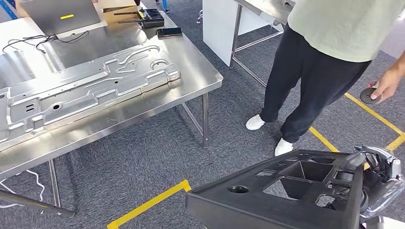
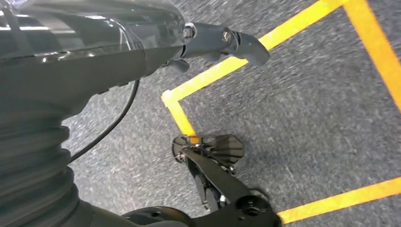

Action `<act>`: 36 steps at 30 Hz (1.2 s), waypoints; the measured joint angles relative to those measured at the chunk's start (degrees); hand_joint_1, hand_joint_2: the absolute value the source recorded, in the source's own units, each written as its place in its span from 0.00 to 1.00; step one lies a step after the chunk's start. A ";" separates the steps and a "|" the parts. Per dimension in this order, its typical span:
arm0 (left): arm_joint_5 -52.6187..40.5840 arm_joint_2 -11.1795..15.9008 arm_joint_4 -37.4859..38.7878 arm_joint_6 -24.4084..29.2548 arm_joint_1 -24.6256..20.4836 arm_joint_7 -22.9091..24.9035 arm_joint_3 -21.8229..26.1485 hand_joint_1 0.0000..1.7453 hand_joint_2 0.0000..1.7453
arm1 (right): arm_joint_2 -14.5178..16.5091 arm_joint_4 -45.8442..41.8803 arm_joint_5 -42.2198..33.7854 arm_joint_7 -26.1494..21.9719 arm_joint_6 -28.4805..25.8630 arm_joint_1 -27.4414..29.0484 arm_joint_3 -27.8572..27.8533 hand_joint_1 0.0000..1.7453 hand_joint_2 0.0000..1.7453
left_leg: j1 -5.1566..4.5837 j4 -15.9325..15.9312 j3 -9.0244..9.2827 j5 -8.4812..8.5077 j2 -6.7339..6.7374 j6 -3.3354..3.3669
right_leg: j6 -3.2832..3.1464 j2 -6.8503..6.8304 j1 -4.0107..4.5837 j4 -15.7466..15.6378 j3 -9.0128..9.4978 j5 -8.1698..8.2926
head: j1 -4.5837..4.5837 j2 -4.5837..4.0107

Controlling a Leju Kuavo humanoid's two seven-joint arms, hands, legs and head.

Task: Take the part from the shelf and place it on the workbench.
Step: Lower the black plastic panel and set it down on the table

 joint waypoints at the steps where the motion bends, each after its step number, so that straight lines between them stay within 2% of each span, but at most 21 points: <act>1: 0.00 0.00 0.01 0.01 -0.02 -0.01 0.01 0.00 1.00 | 0.00 0.00 0.00 0.00 0.00 -0.01 0.01 1.00 1.00 | 0.18 -3.78 1.39 2.36 -0.48 0.00 | 0.18 0.50 -0.07 0.11 -0.02 0.03 | -0.07 0.00; 3: -0.01 0.00 0.01 0.00 -0.03 -0.01 0.01 0.00 1.00 | -0.01 -0.01 0.01 0.01 0.00 -0.06 0.02 1.00 1.00 | 0.48 -10.85 3.89 5.55 -2.15 0.03 | 0.87 1.49 0.07 0.56 -0.28 0.04 | -0.24 0.00; 5: -0.03 -0.02 0.02 -0.01 0.05 0.01 0.00 0.00 1.00 | -0.01 -0.02 0.22 0.02 -0.02 -0.14 0.03 1.00 1.00 | 0.35 -13.06 4.44 6.21 -2.91 0.46 | 1.71 2.26 0.25 0.57 -0.56 0.26 | 0.04 0.00; 6: -0.04 -0.03 0.03 -0.01 0.07 0.01 0.01 0.00 1.00 | -0.01 -0.02 0.51 0.06 -0.07 -0.13 0.04 1.00 1.00 | 0.20 -13.02 4.31 6.38 -2.64 0.84 | 2.10 2.57 0.22 0.29 -0.60 0.49 | 0.28 0.00; 7: -0.05 -0.04 0.03 0.00 0.03 -0.01 0.01 0.00 1.00 | -0.01 -0.02 0.97 0.20 -0.15 -0.12 0.05 1.00 1.00 | 0.02 -13.08 4.23 6.53 -2.46 1.11 | 2.14 2.76 0.18 0.05 -0.63 0.58 | 0.44 0.00; 10: -0.12 -0.03 0.03 0.01 -0.12 -0.02 0.02 0.00 1.00 | -0.08 0.00 2.39 1.00 -0.59 -0.12 0.09 1.00 1.00 | -0.26 -13.30 4.14 6.82 -2.33 1.46 | 0.70 2.87 0.17 -0.38 -0.60 0.83 | 0.74 0.00; 11: -0.15 -0.03 0.03 0.01 -0.13 -0.02 0.03 0.00 1.00 | -0.11 0.01 2.91 1.22 -0.87 -0.13 0.10 1.00 1.00 | -0.41 -13.26 4.12 6.84 -2.34 1.61 | 0.51 2.86 0.14 -0.55 -0.51 1.06 | 0.90 0.00; 12: -0.19 -0.02 0.03 0.01 -0.13 -0.02 0.04 0.00 1.00 | -0.13 0.01 3.55 1.36 -1.21 -0.14 0.12 1.00 1.00 | -0.57 -13.21 4.07 6.85 -2.37 1.79 | 0.63 2.86 0.06 -0.73 -0.43 1.21 | 0.98 0.00; 17: -0.25 -0.02 0.03 0.01 -0.13 -0.01 0.06 0.00 1.00 | -0.15 0.11 5.33 1.61 -2.42 -0.14 0.15 1.00 1.00 | -1.17 -12.94 3.74 6.78 -2.45 2.55 | 2.00 2.82 -0.46 -1.29 -0.35 1.63 | 1.20 0.00; 21: -0.26 -0.02 0.01 0.01 -0.23 -0.03 0.06 0.00 1.00 | -0.16 0.11 5.33 1.62 -2.62 -0.12 0.22 1.00 1.00 | -1.40 -12.84 3.63 6.77 -2.31 3.26 | 3.73 2.72 -0.85 -1.56 -0.32 1.53 | 1.13 0.00; 22: -0.26 -0.02 0.01 0.01 -0.27 -0.04 0.06 0.00 1.00 | -0.16 0.11 5.33 1.62 -2.68 -0.13 0.25 1.00 1.00 | -1.28 -13.03 3.65 6.93 -2.24 3.54 | 3.94 2.14 -0.83 -1.16 -0.52 1.16 | 1.19 0.00; 24: -0.28 -0.02 0.01 0.01 -0.28 -0.04 0.07 0.00 1.00 | -0.22 0.11 5.32 1.61 -2.81 -0.23 0.31 1.00 1.00 | -0.97 -13.37 3.67 7.23 -2.11 4.01 | 3.97 0.47 -0.61 2.88 -2.47 -1.32 | 1.69 0.00; 26: -0.32 -0.02 0.01 0.01 -0.17 -0.03 0.08 0.00 1.00 | -0.30 0.14 5.27 1.61 -2.97 -0.31 0.43 1.00 1.00 | -1.02 -13.38 3.56 7.26 -2.08 4.07 | 3.85 -0.57 -0.38 10.93 -6.23 -5.08 | 2.26 0.00; 27: -0.32 -0.02 0.01 0.01 -0.12 -0.03 0.09 0.00 1.00 | -0.32 0.17 5.24 1.62 -3.04 -0.30 0.48 1.00 1.00 | -1.05 -13.37 3.53 7.25 -2.15 4.06 | 3.82 -0.64 -0.34 14.38 -7.83 -6.24 | 2.35 0.00; 28: -0.33 -0.02 0.01 0.01 -0.10 -0.03 0.10 0.00 1.00 | -0.33 0.20 5.22 1.62 -3.08 -0.28 0.53 1.00 1.00 | -1.05 -13.36 3.54 7.22 -2.33 4.02 | 3.76 -0.66 -0.32 15.97 -8.55 -6.36 | 2.39 0.00; 29: -0.34 -0.02 0.01 0.01 -0.10 -0.03 0.10 0.00 1.00 | -0.34 0.22 5.22 1.62 -3.10 -0.28 0.58 1.00 1.00 | -1.03 -13.35 3.59 7.17 -2.64 3.94 | 3.70 -0.65 -0.32 15.15 -8.09 -5.37 | 2.45 0.00; 31: -0.37 -0.03 0.02 -0.01 -0.11 -0.03 0.10 0.00 1.00 | -0.40 0.24 5.23 1.62 -3.14 -0.30 0.67 1.00 1.00 | -0.89 -13.33 3.83 6.95 -3.46 3.57 | 3.52 0.01 -0.35 7.86 -4.34 -1.81 | 2.65 0.00; 32: -0.39 -0.04 0.02 -0.01 -0.16 -0.03 0.10 0.00 1.00 | -0.43 0.26 5.23 1.62 -3.15 -0.30 0.72 1.00 1.00 | -0.90 -13.26 3.83 6.80 -3.90 3.27 | 3.45 0.75 -0.32 4.09 -2.28 -0.75 | 2.78 0.00; 33: -0.39 -0.04 0.02 -0.01 -0.21 -0.03 0.10 0.00 1.00 | -0.45 0.28 5.23 1.62 -3.17 -0.29 0.76 1.00 1.00 | -0.88 -13.22 3.75 6.73 -4.32 2.93 | 3.38 1.40 -0.26 1.61 -0.89 -0.34 | 2.84 0.00; 34: -0.39 -0.03 0.01 0.00 -0.23 -0.03 0.10 0.00 1.00 | -0.48 0.31 5.23 1.62 -3.19 -0.28 0.78 1.00 1.00 | -0.87 -13.26 3.61 6.74 -4.74 2.58 | 3.28 1.85 -0.15 0.55 -0.21 -0.54 | 2.84 0.00; 36: -0.39 -0.03 0.02 0.00 -0.19 -0.03 0.10 0.00 1.00 | -0.51 0.34 5.24 1.61 -3.21 -0.30 0.80 1.00 1.00 | -0.73 -13.52 3.46 6.87 -5.61 1.84 | 2.91 1.28 -0.10 0.47 0.04 -0.86 | 2.56 0.00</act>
